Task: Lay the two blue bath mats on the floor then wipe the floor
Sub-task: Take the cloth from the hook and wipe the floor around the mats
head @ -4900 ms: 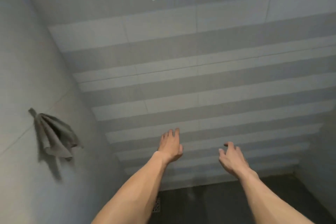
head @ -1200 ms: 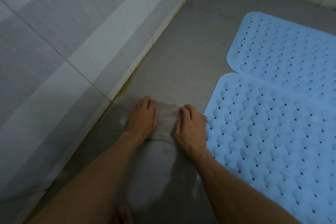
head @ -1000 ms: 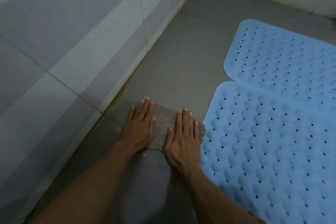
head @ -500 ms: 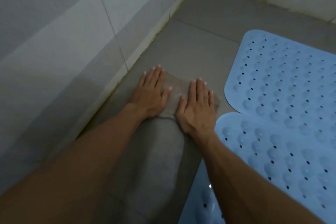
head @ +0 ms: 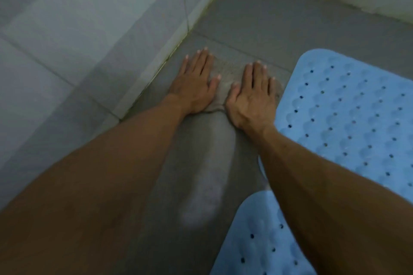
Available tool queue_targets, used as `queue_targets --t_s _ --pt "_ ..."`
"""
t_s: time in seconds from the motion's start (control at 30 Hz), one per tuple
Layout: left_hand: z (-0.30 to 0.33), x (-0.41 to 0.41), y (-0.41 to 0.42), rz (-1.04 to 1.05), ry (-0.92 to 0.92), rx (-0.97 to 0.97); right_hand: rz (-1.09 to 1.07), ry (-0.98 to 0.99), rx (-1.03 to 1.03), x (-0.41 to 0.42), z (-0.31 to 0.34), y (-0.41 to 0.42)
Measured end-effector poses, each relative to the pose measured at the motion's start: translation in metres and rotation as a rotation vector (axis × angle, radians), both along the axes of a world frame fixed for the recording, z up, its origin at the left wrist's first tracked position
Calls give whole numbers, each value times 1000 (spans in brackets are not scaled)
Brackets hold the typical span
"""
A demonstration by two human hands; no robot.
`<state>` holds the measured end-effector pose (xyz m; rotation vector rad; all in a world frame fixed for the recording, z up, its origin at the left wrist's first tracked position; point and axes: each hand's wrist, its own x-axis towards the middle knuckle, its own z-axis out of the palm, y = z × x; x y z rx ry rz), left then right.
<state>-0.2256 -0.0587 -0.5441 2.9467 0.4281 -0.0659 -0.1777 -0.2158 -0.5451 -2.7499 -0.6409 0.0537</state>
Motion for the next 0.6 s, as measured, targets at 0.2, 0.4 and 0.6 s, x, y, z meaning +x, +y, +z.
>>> queue_targets --t_s 0.2,0.4,0.6 --pt "9 3 -5 10 5 24 -19 -1 54 1 11 -2" --pt "13 2 -6 14 21 47 -71 -23 157 -1 19 -3" --pt "16 7 -2 -12 66 84 -30 20 142 11 7 2"
